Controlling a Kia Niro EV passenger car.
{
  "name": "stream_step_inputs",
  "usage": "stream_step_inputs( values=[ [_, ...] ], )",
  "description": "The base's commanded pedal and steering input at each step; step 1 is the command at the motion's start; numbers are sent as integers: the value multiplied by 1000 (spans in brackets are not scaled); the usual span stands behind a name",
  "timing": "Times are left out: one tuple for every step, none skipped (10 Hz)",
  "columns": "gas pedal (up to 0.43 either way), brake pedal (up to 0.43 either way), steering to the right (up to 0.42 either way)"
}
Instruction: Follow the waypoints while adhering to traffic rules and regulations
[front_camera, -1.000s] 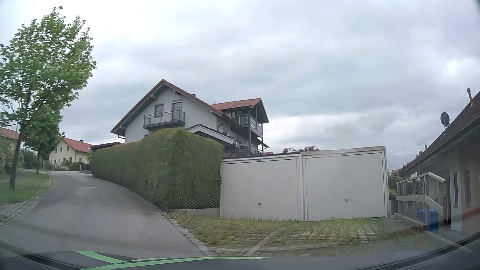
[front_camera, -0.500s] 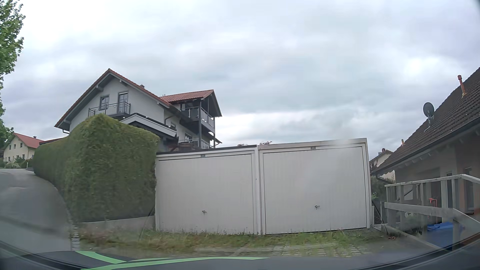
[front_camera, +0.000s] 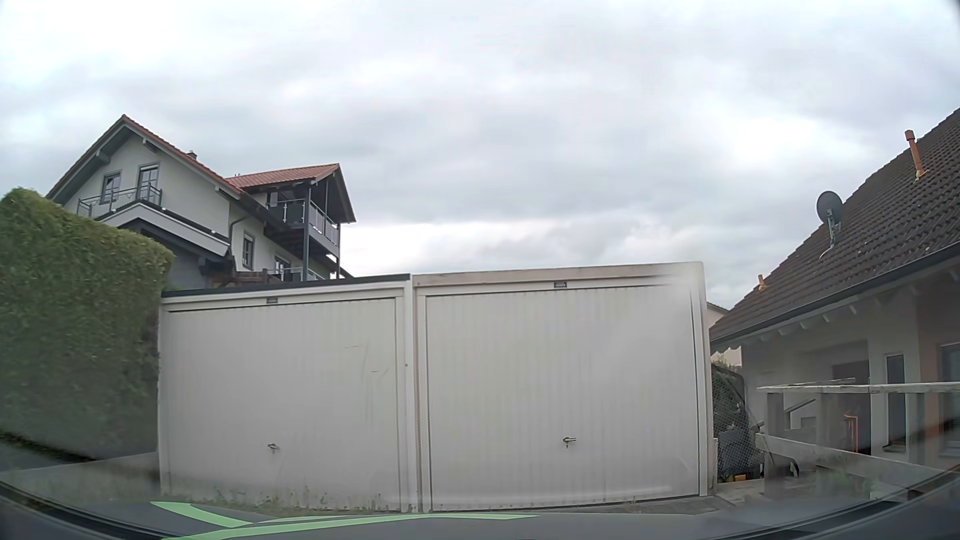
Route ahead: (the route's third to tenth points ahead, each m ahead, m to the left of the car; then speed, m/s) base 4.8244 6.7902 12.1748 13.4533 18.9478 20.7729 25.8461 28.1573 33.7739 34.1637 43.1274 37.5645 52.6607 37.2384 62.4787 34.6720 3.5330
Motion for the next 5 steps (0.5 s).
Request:
stream_step_inputs(
  values=[
    [0, 213, 280],
    [0, 213, 270],
    [0, 213, 254],
    [0, 213, 232],
    [0, 226, 226]
  ],
)
